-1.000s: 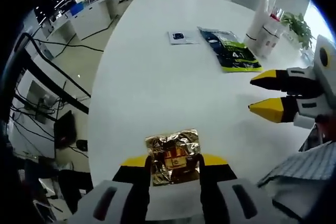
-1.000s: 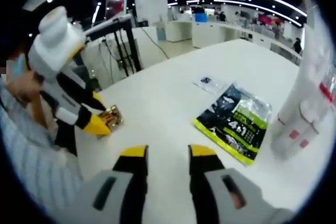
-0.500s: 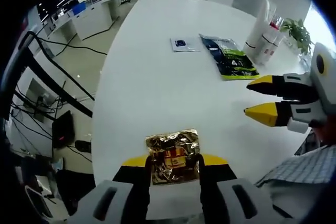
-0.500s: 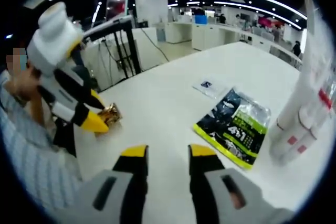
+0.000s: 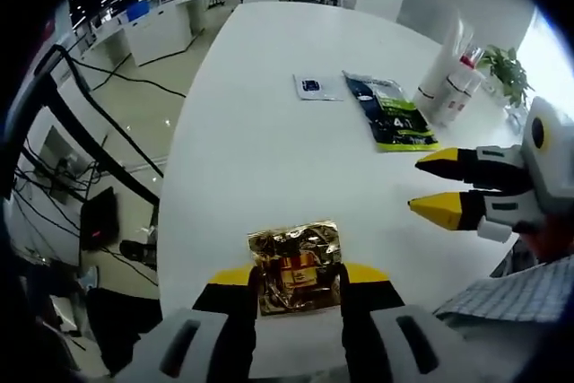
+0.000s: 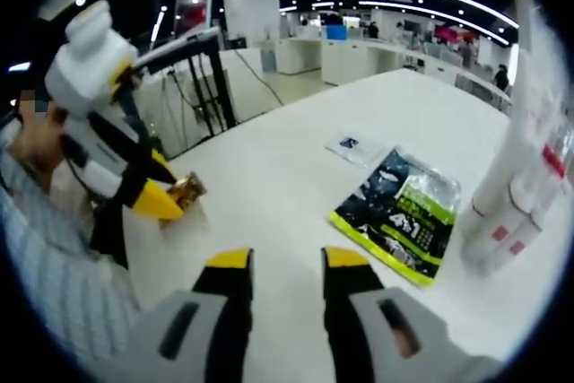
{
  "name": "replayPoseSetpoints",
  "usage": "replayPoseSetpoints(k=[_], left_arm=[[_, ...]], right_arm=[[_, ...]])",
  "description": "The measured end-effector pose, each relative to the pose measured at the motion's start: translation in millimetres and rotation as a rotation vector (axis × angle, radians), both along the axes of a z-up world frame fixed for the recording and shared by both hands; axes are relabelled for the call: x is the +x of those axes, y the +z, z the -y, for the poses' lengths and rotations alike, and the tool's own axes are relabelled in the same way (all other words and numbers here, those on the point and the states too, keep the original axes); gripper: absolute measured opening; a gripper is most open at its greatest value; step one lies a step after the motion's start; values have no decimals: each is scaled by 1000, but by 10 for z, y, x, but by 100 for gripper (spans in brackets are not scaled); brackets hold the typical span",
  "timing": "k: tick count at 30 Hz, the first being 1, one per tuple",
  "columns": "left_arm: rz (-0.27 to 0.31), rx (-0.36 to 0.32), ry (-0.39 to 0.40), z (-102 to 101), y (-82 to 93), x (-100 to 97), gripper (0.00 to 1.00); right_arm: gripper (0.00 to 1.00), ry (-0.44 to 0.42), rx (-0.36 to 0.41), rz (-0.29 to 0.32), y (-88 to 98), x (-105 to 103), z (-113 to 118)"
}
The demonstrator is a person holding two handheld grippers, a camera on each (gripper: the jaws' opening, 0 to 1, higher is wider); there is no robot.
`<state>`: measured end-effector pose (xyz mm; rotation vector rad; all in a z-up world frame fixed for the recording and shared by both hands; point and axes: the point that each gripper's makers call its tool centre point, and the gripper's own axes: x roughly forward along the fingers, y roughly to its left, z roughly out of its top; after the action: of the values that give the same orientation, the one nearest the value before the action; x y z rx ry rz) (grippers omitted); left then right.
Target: Arrange the skincare products in the storage area until every visible bottle or jar stands upright without overlapping.
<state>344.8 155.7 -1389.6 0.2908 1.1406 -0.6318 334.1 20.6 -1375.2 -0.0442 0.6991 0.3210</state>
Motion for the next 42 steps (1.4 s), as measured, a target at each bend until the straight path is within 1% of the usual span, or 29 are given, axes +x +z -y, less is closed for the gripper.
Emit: replayPoseSetpoints(k=[1,3,4,5,11,13,19,23,25,26,27,29,33,34,35,36,38,42], left_arm=[[-4,-4,1,3,-2,1,37],[-10,-35,4,33,55,20,37],[-13,-52,12,36,86,57,36],[-14,-71,30,42,126,141,36],[-23,-100,33,92,168,181,36],[-35,-114,24,145,174,178,36],[-51,-111,-13,231,190,161,36],[-56,-139,-9,243,274,199,36],[-55,-154,-4,248,300,219,36],[-47,-173,2,253,341,257,36],[-43,-178,4,256,351,266,36],[-29,-198,10,277,391,312,36],[-4,-222,21,355,427,417,36],[-1,-226,18,382,432,434,36],[2,-229,18,445,445,466,36],[3,-229,19,460,447,476,36],[8,-225,19,556,438,547,36],[14,-213,17,689,436,592,36]], right_arm=[[28,-2,1,0,0,2,-3],[28,-23,6,2,2,12,8],[28,-29,6,4,6,11,16],[28,-44,8,11,18,-2,51],[28,-79,7,23,17,-38,164],[28,-85,5,26,15,-39,186],[28,-102,19,57,75,24,217],[28,-88,8,63,83,23,229],[28,-97,10,62,81,22,267],[28,-119,15,59,80,14,339],[28,-122,14,60,83,9,356],[28,-144,12,75,116,-26,456],[28,-166,-6,74,114,-113,601],[28,-171,-9,74,113,-137,638],[28,-191,-13,78,124,-194,723],[28,-196,-17,81,130,-211,748],[28,-206,-24,89,142,-244,797],[28,-226,-31,104,171,-309,897]])
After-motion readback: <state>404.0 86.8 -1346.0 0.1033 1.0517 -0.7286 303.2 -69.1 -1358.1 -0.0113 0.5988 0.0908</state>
